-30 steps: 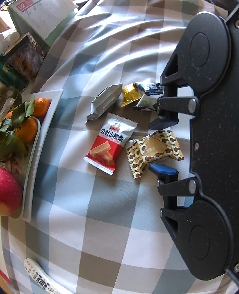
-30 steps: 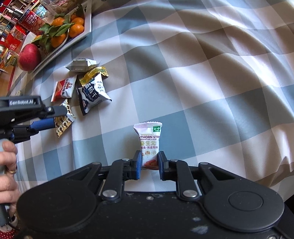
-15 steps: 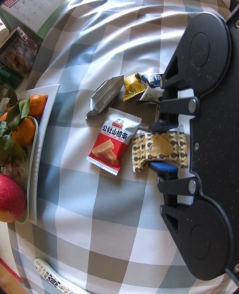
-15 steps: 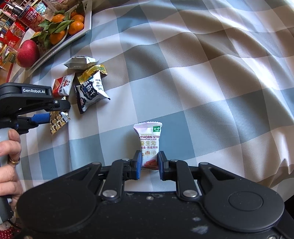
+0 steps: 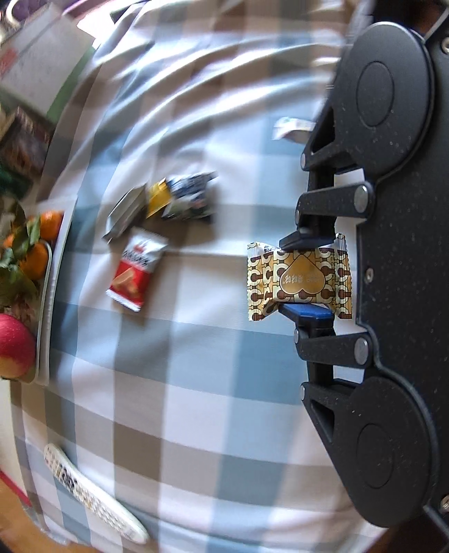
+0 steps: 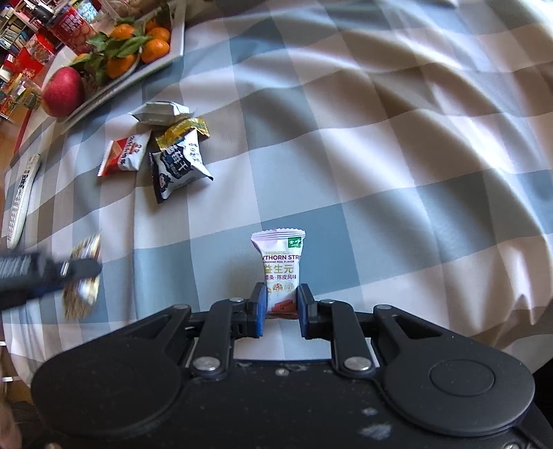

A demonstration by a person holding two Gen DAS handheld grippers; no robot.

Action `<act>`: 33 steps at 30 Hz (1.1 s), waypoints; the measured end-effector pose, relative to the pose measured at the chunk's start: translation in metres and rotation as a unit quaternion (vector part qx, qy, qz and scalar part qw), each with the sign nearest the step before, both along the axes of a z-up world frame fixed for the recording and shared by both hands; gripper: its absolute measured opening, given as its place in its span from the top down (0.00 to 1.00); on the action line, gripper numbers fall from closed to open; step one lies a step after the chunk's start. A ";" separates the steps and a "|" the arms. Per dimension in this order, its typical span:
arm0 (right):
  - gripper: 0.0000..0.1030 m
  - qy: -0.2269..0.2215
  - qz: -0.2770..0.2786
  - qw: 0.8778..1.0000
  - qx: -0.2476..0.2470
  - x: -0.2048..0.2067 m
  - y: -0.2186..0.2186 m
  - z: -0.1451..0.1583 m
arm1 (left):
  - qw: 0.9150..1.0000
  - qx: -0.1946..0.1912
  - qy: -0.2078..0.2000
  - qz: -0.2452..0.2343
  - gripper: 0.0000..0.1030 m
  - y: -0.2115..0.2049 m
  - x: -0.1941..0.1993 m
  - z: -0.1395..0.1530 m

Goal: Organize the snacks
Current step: 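Lift both held snacks and carry them over the gold tray, then open the right tool over the tray while the left tool releases the patterned candy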

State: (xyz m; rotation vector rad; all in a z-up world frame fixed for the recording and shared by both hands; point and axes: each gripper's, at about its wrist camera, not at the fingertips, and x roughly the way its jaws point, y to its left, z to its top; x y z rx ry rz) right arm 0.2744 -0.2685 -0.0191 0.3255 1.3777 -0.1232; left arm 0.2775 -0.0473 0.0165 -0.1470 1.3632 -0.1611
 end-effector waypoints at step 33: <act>0.81 -0.059 -0.020 0.997 0.054 -0.245 0.047 0.048 | 1.000 0.004 0.002 -0.027 0.61 0.003 -0.224 0.001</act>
